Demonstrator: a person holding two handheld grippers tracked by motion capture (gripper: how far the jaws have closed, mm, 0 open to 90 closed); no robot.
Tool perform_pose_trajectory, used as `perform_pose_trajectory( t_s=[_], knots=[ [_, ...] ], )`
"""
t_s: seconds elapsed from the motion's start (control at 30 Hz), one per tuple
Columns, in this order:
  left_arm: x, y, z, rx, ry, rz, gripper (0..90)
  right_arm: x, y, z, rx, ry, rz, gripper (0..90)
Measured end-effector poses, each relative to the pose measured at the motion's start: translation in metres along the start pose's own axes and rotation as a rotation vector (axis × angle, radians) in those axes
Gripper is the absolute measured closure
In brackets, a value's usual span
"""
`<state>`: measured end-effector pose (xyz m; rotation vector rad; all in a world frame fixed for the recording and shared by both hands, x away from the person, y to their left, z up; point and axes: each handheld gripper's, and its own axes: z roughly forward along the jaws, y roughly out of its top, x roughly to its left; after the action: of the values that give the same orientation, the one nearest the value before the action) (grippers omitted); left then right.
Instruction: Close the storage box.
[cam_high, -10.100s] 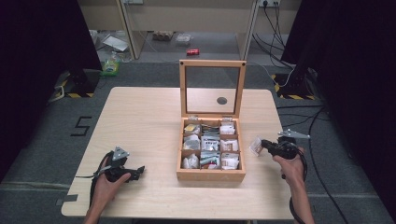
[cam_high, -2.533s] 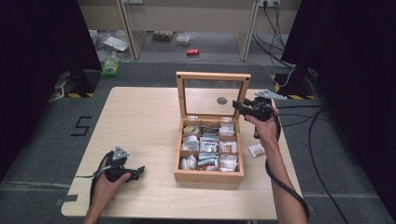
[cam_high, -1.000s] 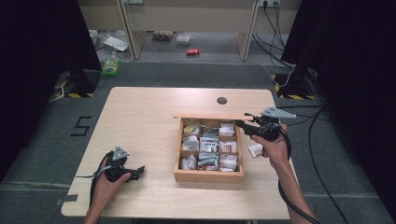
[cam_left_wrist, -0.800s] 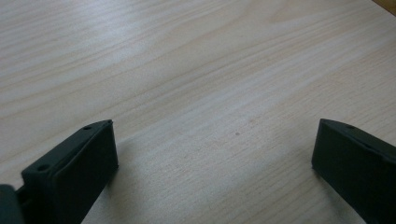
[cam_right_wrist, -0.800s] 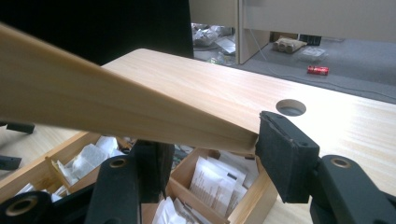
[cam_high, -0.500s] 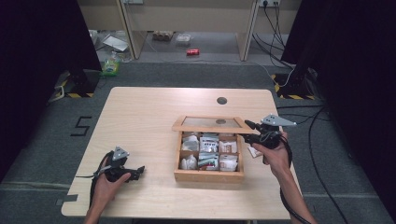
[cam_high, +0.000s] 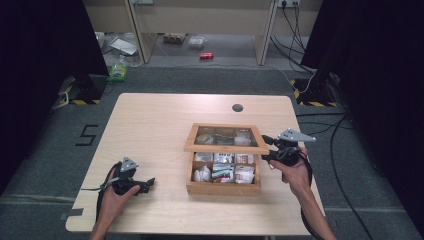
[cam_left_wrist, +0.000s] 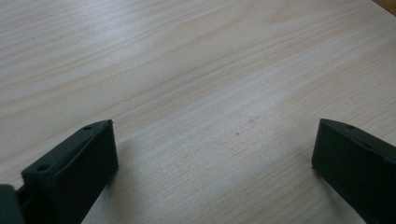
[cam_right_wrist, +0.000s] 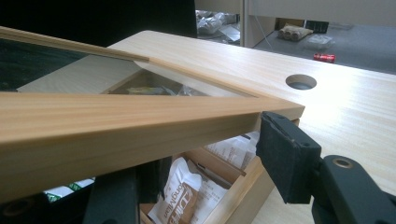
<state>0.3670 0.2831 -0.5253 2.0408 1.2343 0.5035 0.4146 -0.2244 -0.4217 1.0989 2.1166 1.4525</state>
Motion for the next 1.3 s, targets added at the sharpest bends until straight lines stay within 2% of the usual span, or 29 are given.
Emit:
perform_pose_trajectory(
  t_s=[0.5, 0.87, 1.23, 1.3],
  knots=[
    [0.0, 0.0, 0.0, 0.0, 0.0, 0.0, 0.0, 0.004, -0.016, -0.003, 0.027, -0.003, 0.016, 44.1],
    [0.0, 0.0, 0.0, -0.001, 0.001, -0.001, 0.0, 0.004, -0.026, -0.005, 0.026, 0.005, 0.025, 43.4],
    [0.0, 0.0, 0.0, 0.001, 0.003, -0.002, 0.0, 0.006, -0.03, -0.008, 0.021, -0.012, 0.026, 42.9],
    [0.0, 0.0, 0.0, 0.001, 0.003, 0.0, 0.0, 0.007, -0.031, -0.008, 0.017, -0.02, 0.014, 42.6]
  ],
)
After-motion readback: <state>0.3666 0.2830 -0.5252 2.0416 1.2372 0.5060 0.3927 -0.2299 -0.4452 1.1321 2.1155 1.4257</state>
